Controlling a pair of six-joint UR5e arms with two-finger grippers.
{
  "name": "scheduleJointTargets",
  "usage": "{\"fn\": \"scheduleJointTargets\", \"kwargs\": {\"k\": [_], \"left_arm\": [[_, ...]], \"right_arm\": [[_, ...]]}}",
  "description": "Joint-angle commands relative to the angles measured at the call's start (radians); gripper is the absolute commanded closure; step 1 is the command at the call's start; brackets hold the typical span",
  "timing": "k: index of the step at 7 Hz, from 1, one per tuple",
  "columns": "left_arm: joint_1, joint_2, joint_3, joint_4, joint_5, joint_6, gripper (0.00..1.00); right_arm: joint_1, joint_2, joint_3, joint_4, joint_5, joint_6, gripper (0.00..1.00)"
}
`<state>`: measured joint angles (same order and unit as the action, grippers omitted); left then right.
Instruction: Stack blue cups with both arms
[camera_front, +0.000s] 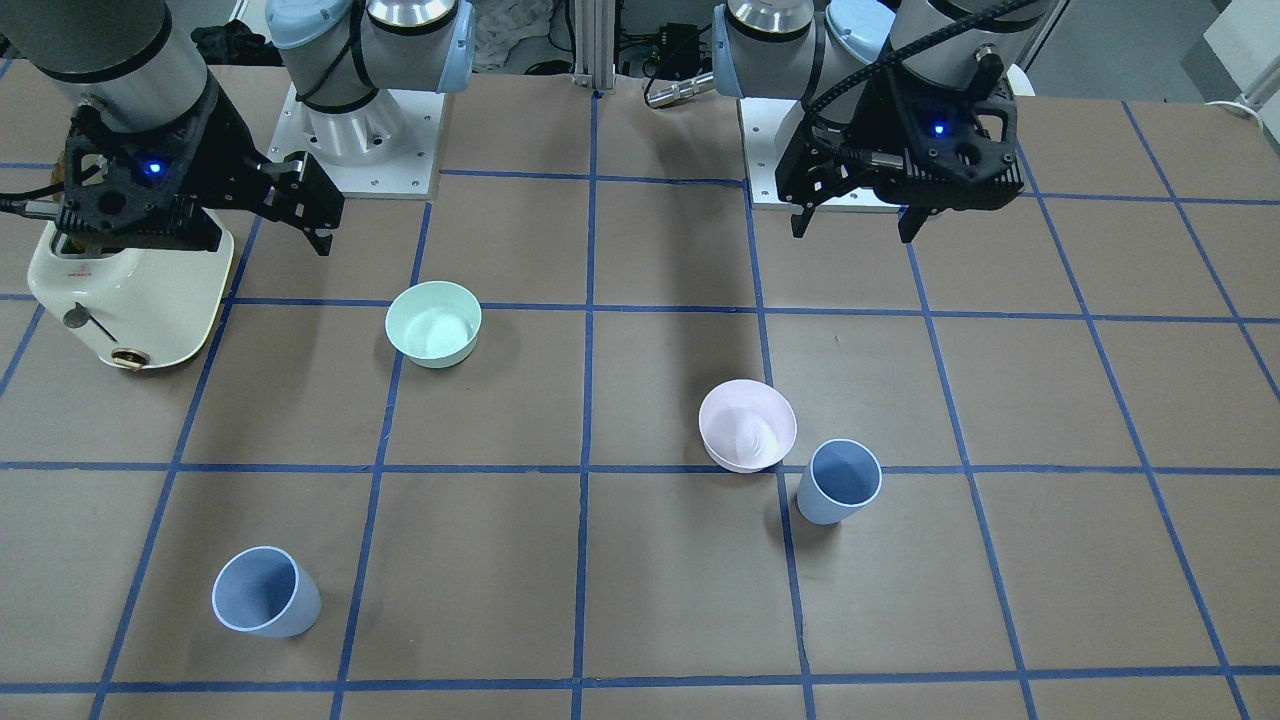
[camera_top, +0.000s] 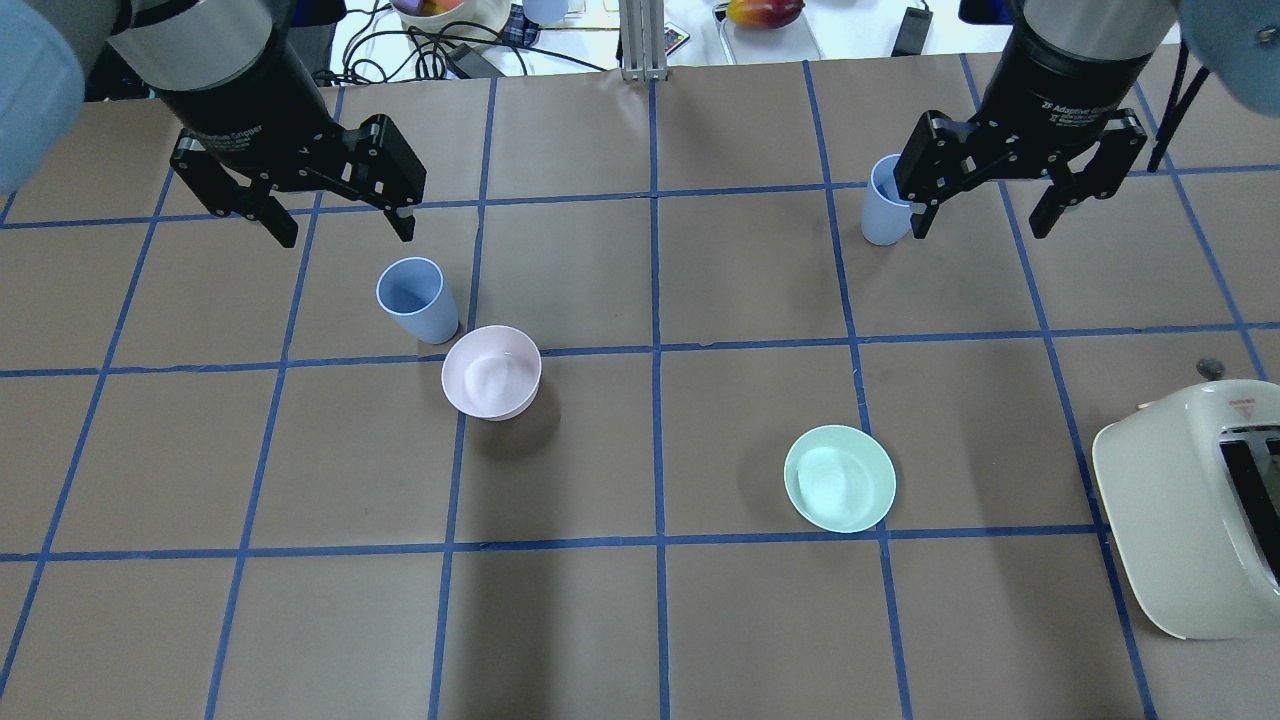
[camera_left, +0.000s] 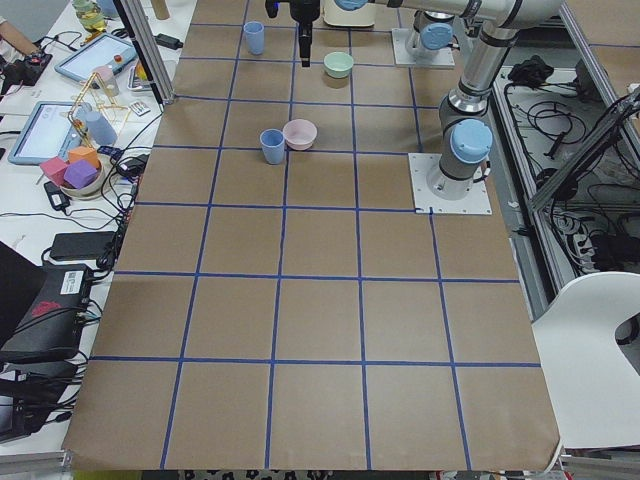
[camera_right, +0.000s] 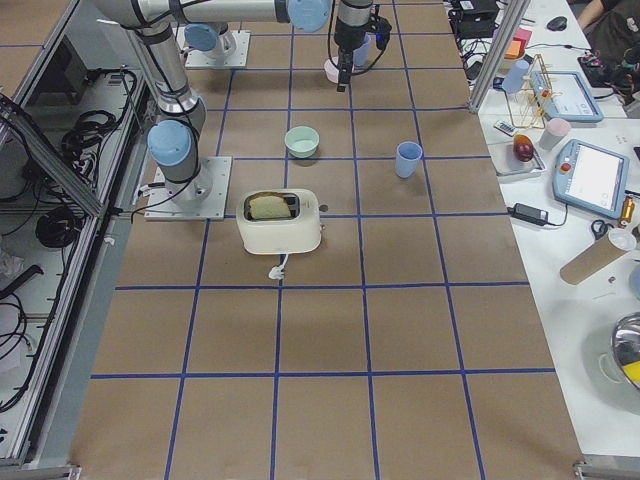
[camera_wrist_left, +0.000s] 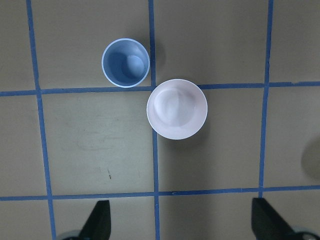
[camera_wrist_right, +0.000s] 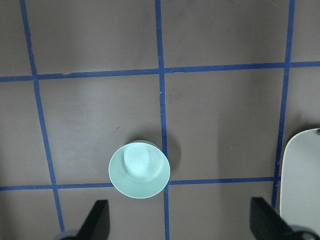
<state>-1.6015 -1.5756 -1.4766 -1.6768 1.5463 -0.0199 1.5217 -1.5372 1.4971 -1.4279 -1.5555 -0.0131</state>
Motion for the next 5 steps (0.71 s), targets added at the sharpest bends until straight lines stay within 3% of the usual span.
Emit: {"fn": "scheduleJointTargets", "kwargs": {"k": [1, 5], "left_arm": [[0.0, 0.0, -0.001, 0.0, 0.0, 0.0, 0.0], [0.0, -0.001, -0.002, 0.0, -0.002, 0.0, 0.0]], "right_arm": [[0.0, 0.003, 0.0, -0.003, 0.0, -0.001, 0.0], [-0.002, 0.006, -0.003, -0.011, 0.018, -0.008, 0.0]]}}
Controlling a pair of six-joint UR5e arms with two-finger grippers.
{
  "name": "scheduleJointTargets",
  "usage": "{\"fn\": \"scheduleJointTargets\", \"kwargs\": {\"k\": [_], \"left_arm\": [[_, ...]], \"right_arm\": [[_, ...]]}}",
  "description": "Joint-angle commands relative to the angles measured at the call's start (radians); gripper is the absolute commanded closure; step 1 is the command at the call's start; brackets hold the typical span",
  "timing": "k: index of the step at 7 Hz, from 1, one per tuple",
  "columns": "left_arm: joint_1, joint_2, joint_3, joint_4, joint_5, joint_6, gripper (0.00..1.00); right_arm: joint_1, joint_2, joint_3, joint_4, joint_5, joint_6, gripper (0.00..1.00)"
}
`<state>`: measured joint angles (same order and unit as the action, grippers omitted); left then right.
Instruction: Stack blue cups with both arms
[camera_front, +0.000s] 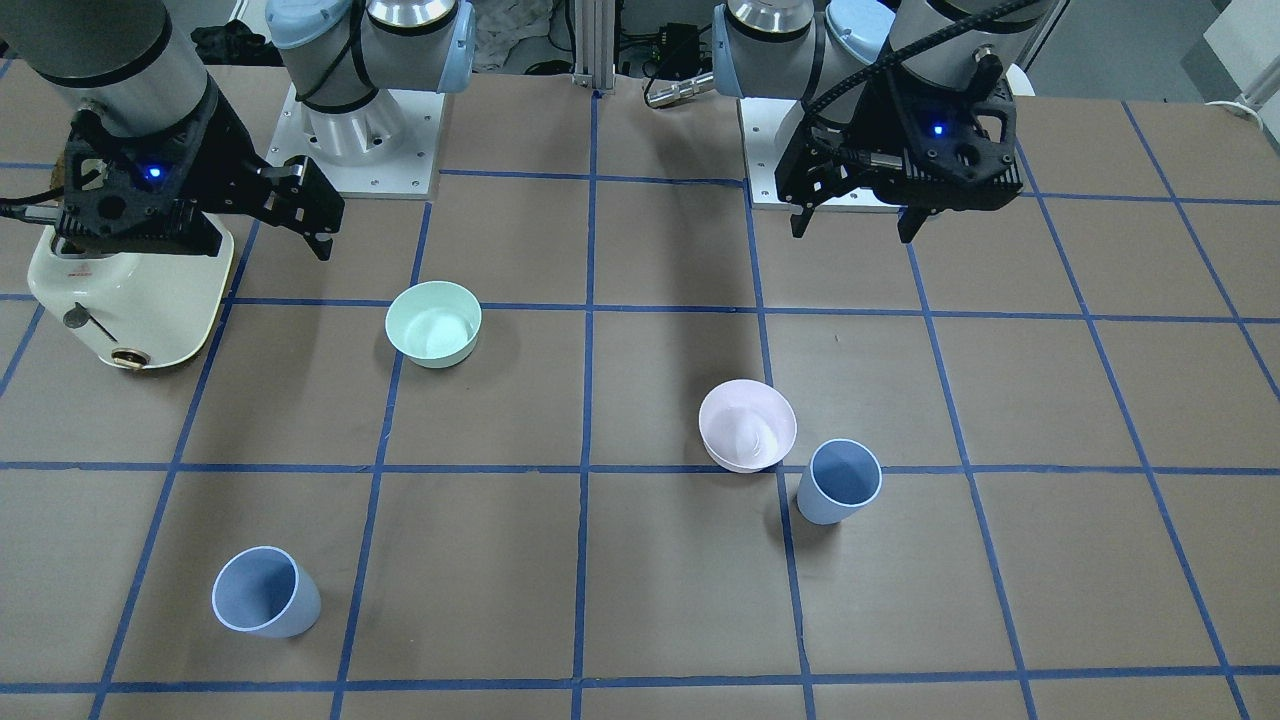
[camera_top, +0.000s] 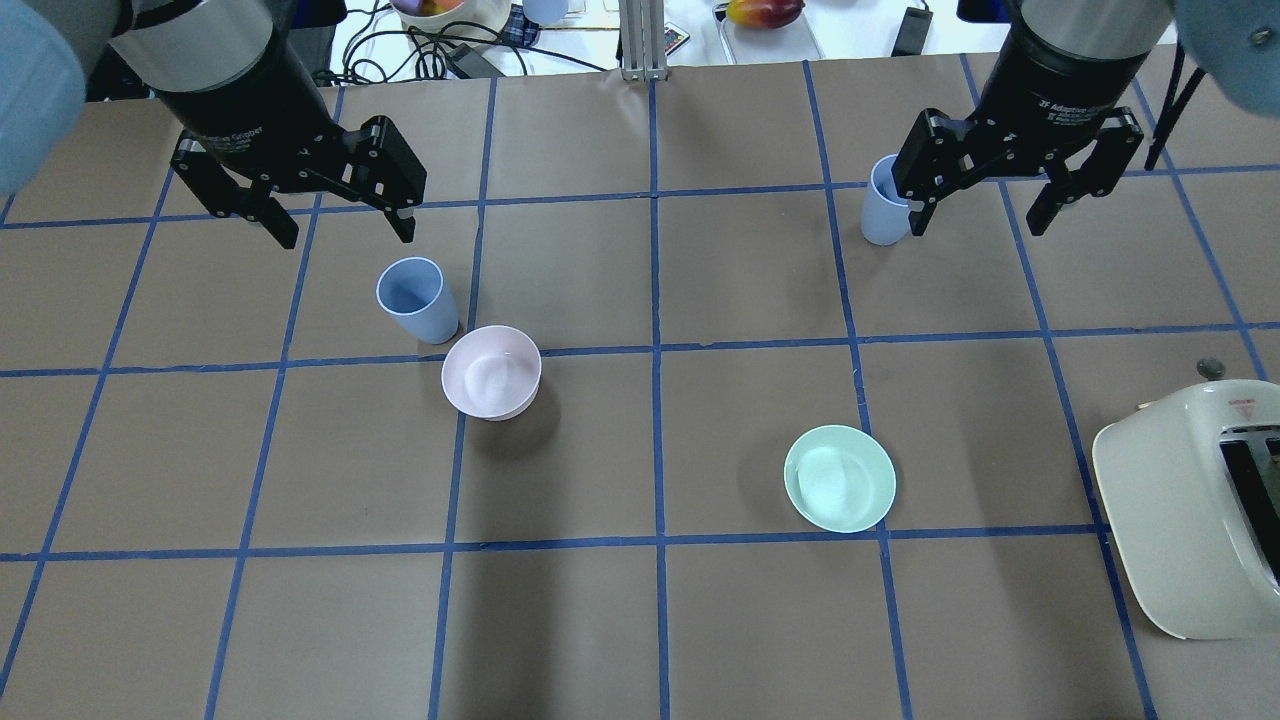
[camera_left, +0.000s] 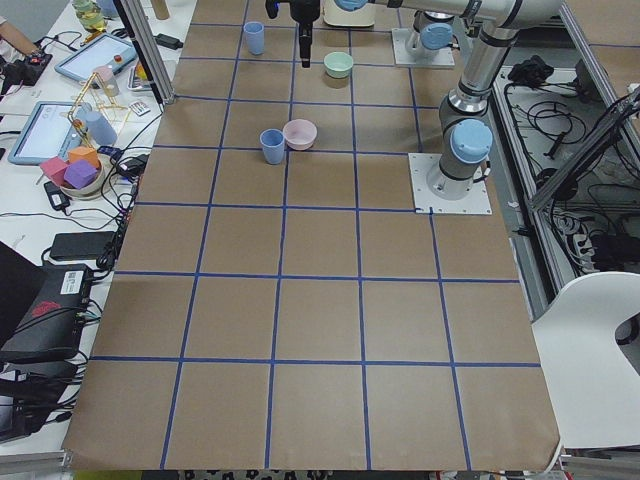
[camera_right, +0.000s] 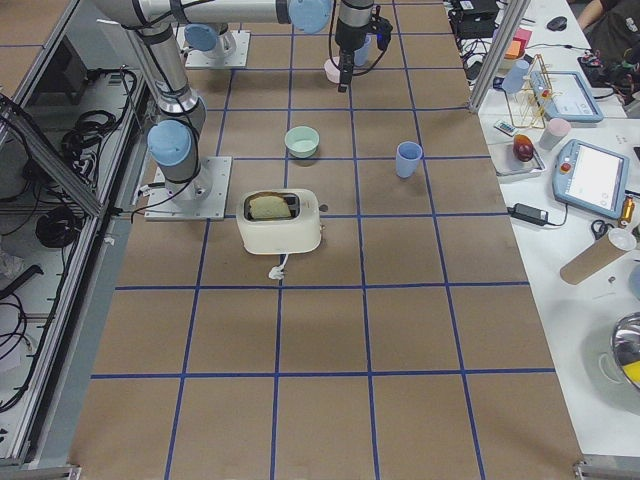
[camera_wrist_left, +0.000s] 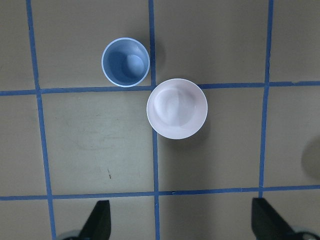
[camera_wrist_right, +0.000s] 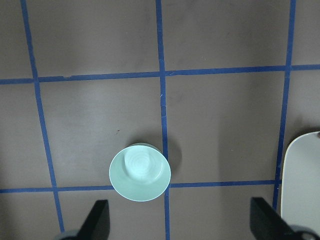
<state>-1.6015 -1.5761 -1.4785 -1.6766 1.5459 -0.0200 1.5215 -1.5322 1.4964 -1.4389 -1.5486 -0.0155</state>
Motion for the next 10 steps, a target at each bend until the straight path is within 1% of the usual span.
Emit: {"fn": "scheduleJointTargets", "kwargs": {"k": [1, 2, 3, 4, 5, 6, 7, 8, 9, 10], "left_arm": [[0.005, 0.005, 0.003, -0.002, 0.0, 0.003, 0.0], [0.002, 0.007, 0.001, 0.0, -0.001, 0.003, 0.0], [0.002, -0.017, 0.007, 0.003, -0.004, 0.017, 0.0], [0.005, -0.051, -0.006, 0.049, -0.004, 0.026, 0.0], [0.008, -0.1, -0.031, 0.099, -0.003, 0.019, 0.0], [0.015, -0.145, -0.057, 0.182, -0.003, 0.015, 0.0], [0.017, -0.195, -0.083, 0.237, -0.001, -0.004, 0.0], [0.015, -0.25, -0.132, 0.344, 0.037, -0.003, 0.03], [0.015, -0.293, -0.197, 0.456, 0.066, 0.005, 0.03], [0.015, -0.32, -0.248, 0.568, 0.065, 0.009, 0.03]], "right_arm": [[-0.009, 0.001, -0.007, -0.006, 0.005, -0.012, 0.0], [-0.012, 0.012, 0.001, -0.049, -0.004, -0.014, 0.0], [-0.011, 0.024, -0.002, -0.084, -0.002, -0.014, 0.0], [-0.012, 0.053, -0.014, -0.098, -0.002, -0.014, 0.0], [-0.014, 0.09, -0.022, -0.139, -0.005, -0.014, 0.0], [-0.03, 0.136, -0.045, -0.194, -0.002, -0.043, 0.0], [-0.067, 0.208, -0.086, -0.219, -0.002, -0.078, 0.0], [-0.11, 0.292, -0.152, -0.221, -0.001, -0.095, 0.0], [-0.121, 0.372, -0.226, -0.225, -0.001, -0.119, 0.0], [-0.121, 0.455, -0.264, -0.271, 0.004, -0.121, 0.0]]}}
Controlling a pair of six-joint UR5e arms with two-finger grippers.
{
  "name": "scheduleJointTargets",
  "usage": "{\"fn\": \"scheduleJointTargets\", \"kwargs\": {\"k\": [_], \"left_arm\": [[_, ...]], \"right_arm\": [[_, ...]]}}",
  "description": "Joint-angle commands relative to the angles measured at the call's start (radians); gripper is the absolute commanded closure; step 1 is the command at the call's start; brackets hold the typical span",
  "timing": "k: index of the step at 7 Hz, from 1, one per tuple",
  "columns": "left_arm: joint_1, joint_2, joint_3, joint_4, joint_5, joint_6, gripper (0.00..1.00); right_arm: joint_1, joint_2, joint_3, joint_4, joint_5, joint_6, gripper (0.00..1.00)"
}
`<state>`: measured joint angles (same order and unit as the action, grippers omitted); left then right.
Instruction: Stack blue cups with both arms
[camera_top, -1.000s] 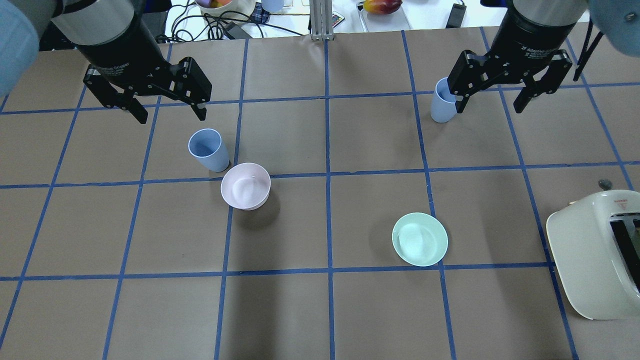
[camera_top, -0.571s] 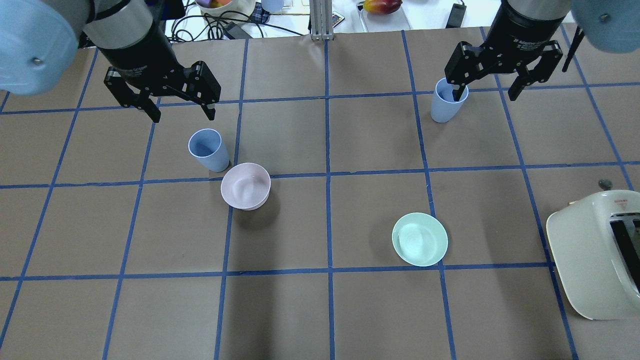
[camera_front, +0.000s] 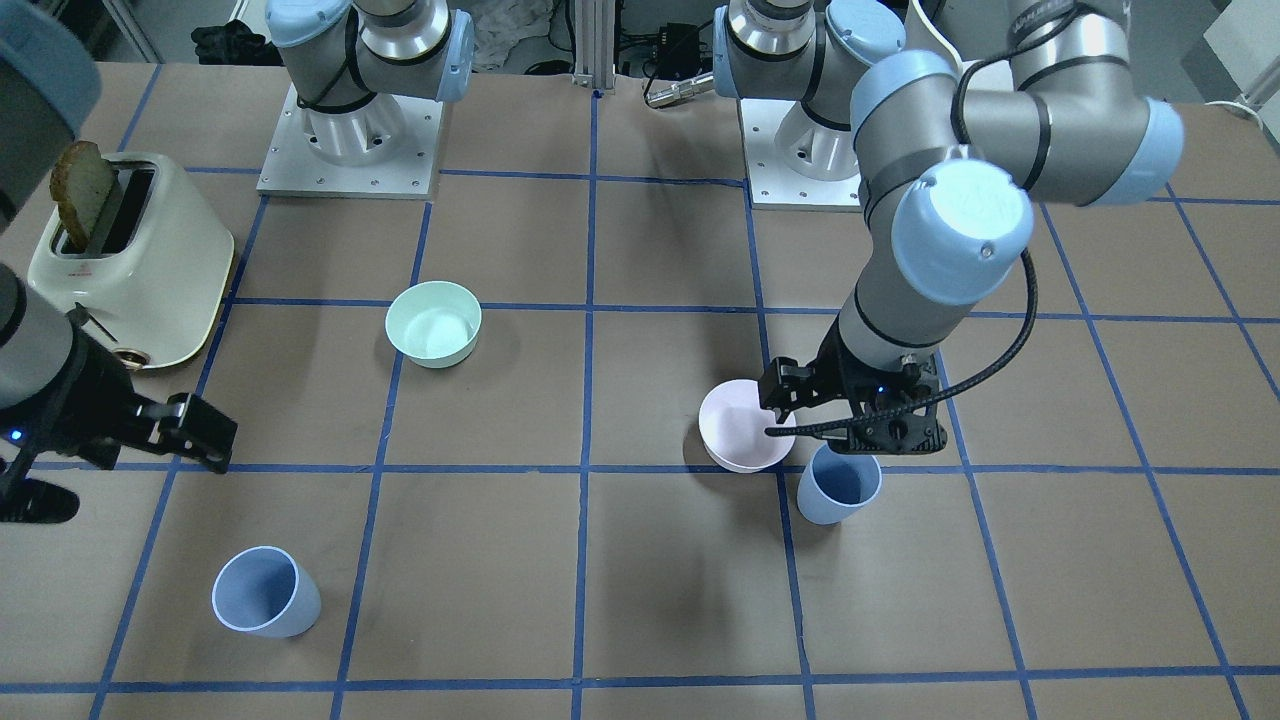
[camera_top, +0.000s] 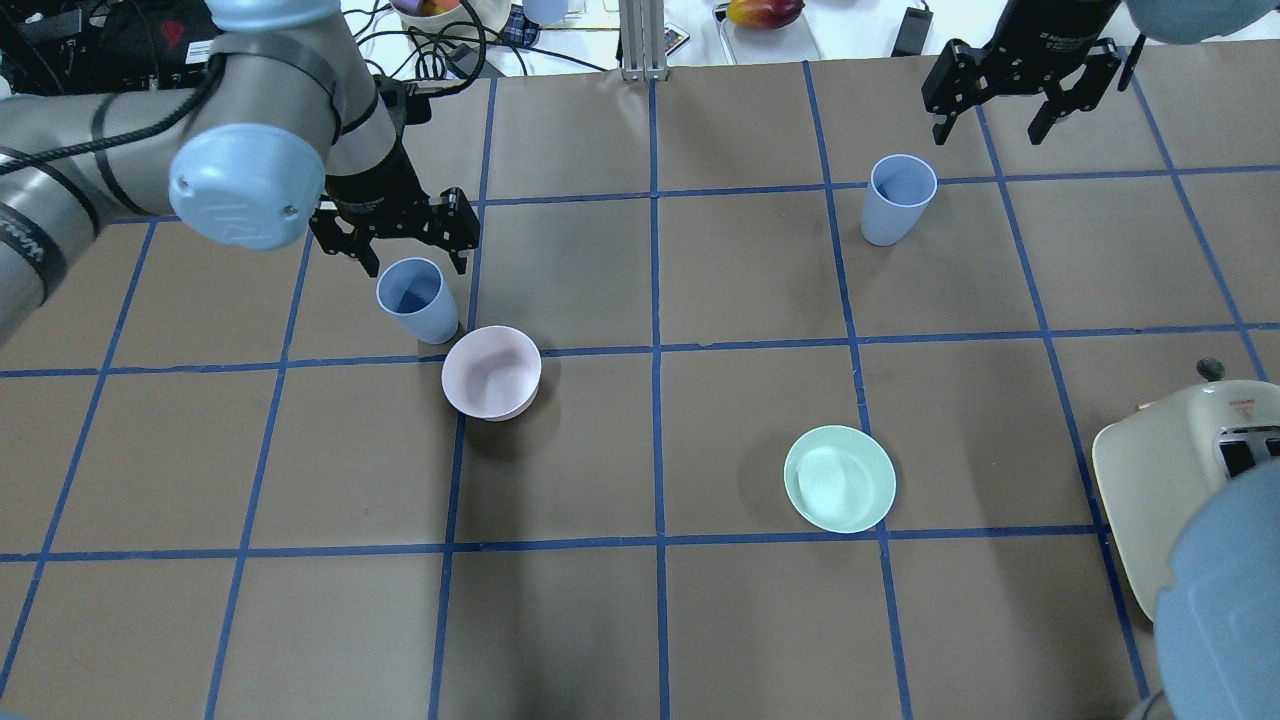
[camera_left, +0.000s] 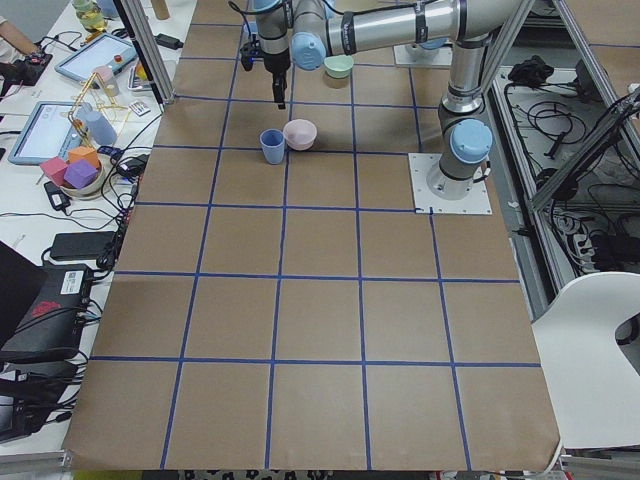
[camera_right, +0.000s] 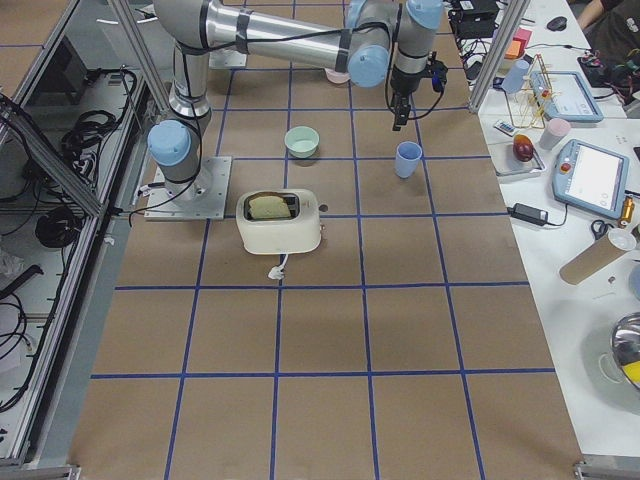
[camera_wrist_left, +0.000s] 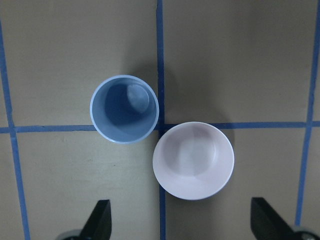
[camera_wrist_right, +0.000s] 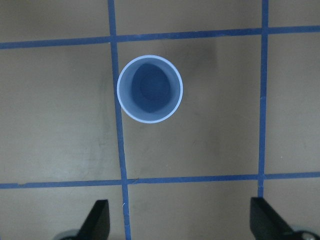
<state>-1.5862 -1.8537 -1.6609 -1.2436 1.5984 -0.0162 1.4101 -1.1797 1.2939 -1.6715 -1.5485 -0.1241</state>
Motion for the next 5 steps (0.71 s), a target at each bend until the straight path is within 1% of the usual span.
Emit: {"fn": "scheduleJointTargets", "kwargs": {"k": [1, 2, 3, 4, 5], "left_arm": [[0.0, -0.057, -0.082, 0.18, 0.012, 0.005, 0.15], [0.0, -0.07, -0.079, 0.184, 0.012, 0.002, 0.22], [0.0, -0.081, -0.083, 0.214, 0.012, 0.001, 0.25], [0.0, -0.091, -0.083, 0.226, 0.012, 0.002, 0.38], [0.0, -0.096, -0.086, 0.231, 0.014, 0.002, 0.68]], "right_arm": [[-0.01, 0.156, -0.064, -0.097, 0.01, -0.011, 0.0], [-0.01, 0.194, -0.061, -0.105, 0.027, -0.011, 0.0], [-0.01, 0.222, -0.056, -0.109, 0.034, -0.012, 0.0], [-0.01, 0.244, -0.054, -0.108, 0.034, -0.011, 0.0], [-0.01, 0.262, -0.05, -0.108, 0.033, -0.012, 0.0]]}}
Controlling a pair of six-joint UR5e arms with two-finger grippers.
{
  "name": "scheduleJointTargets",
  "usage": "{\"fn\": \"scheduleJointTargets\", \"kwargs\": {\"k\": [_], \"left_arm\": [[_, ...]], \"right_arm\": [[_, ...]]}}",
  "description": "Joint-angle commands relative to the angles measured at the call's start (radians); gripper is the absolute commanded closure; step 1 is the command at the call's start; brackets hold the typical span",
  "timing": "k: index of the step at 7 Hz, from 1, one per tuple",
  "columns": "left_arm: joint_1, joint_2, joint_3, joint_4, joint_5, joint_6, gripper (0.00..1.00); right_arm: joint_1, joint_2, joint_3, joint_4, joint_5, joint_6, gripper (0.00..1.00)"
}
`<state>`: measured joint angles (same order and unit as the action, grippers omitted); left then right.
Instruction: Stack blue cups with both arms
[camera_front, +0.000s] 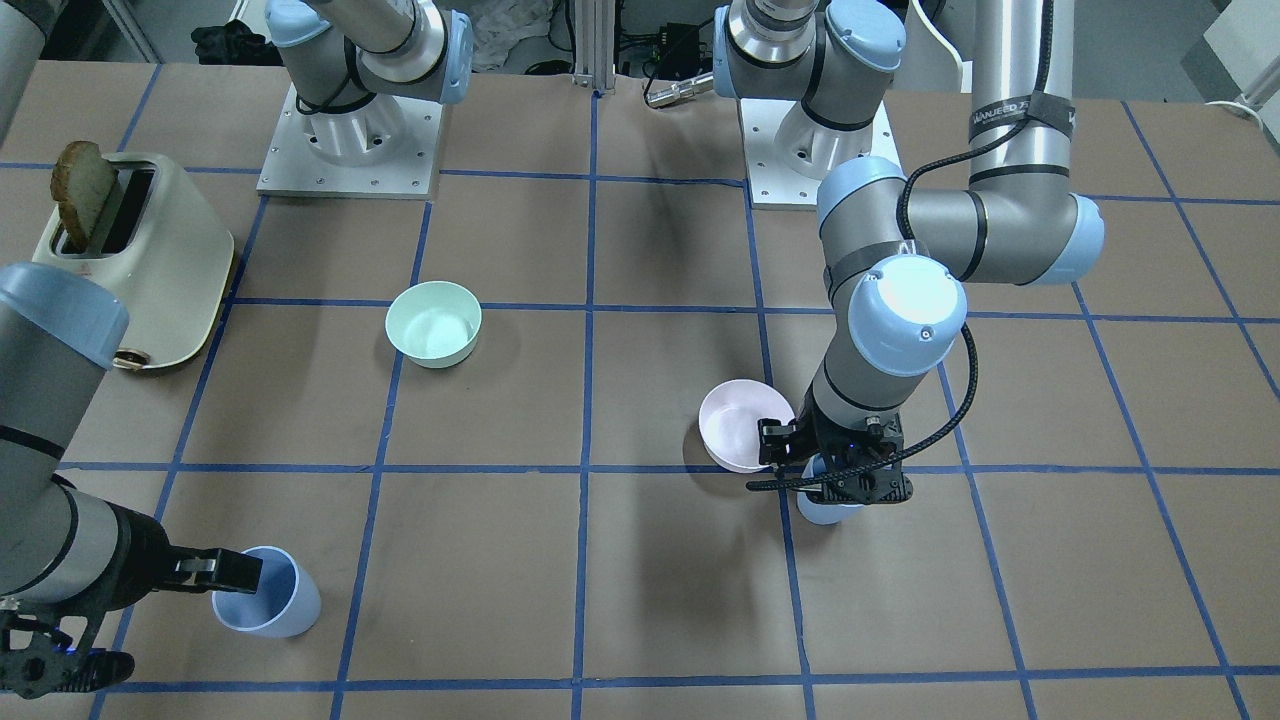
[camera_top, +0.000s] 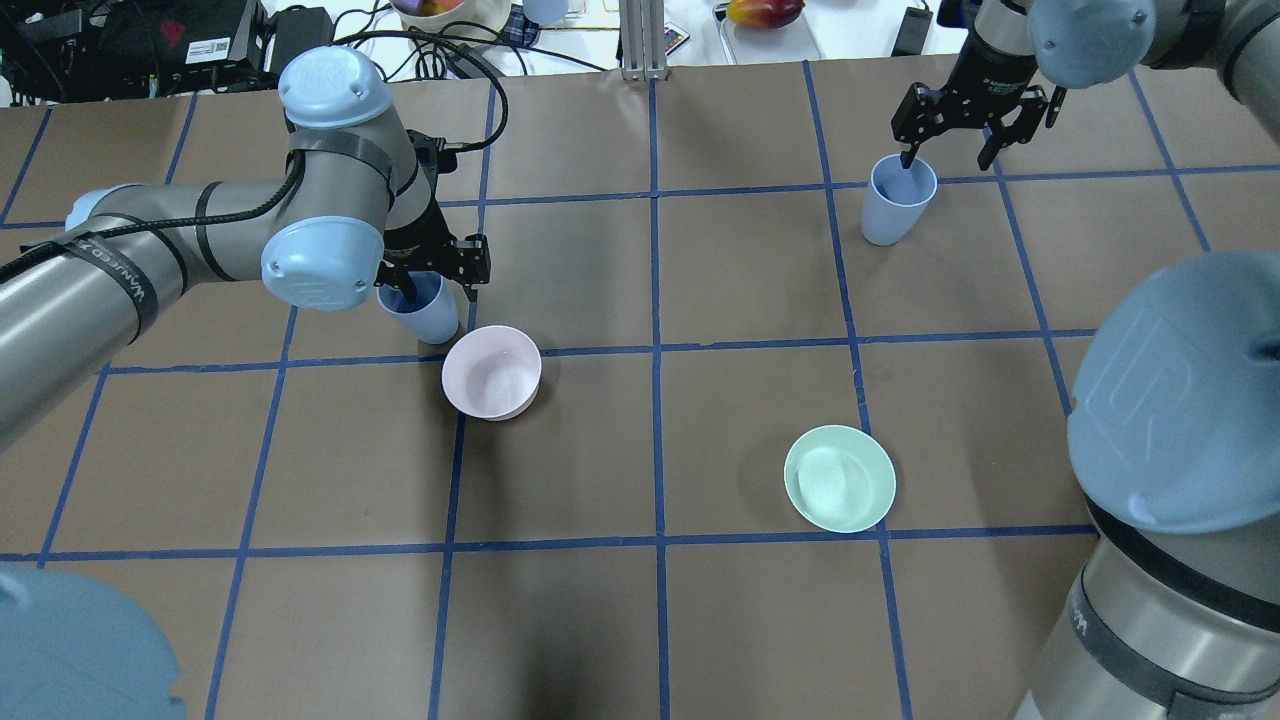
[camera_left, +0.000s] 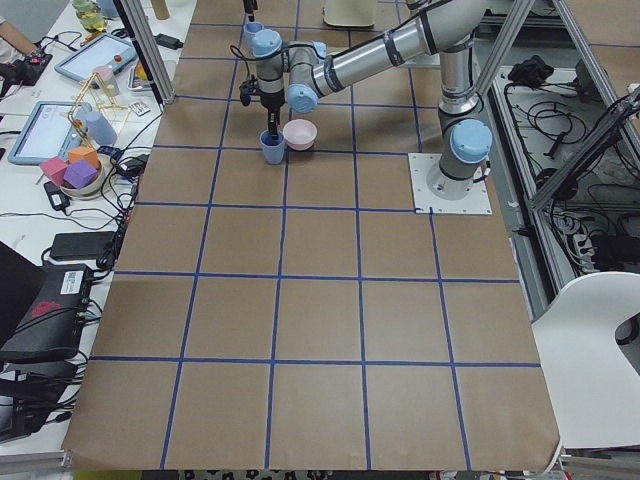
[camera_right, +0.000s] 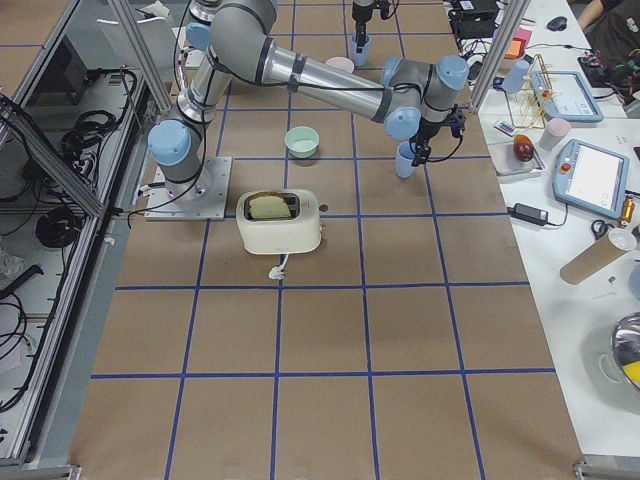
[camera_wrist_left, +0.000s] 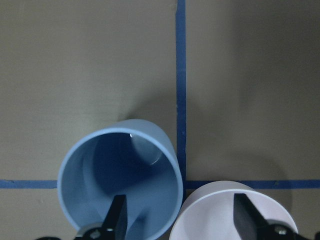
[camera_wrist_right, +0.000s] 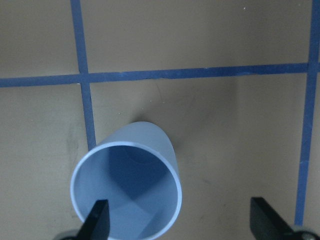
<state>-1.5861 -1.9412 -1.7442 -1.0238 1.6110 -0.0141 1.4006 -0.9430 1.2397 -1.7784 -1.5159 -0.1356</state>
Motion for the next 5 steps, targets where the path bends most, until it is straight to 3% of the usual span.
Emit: {"fn": "scheduleJointTargets", "kwargs": {"k": [1, 2, 4, 5], "left_arm": [[0.0, -0.01, -0.005, 0.013, 0.001, 0.0, 0.92], [0.0, -0.009, -0.002, 0.016, 0.003, 0.002, 1.0], [0.0, -0.027, 0.02, 0.114, 0.003, 0.034, 1.0], [-0.003, -0.042, 0.063, 0.128, 0.013, 0.039, 1.0]], "right_arm": [[0.0, 0.036, 0.006, -0.001, 0.0, 0.002, 0.01], [0.0, 0.047, 0.006, -0.001, 0.002, 0.004, 0.27], [0.0, 0.049, 0.004, 0.014, 0.0, -0.002, 0.97], [0.0, 0.047, 0.004, 0.022, 0.0, -0.005, 1.0]]}}
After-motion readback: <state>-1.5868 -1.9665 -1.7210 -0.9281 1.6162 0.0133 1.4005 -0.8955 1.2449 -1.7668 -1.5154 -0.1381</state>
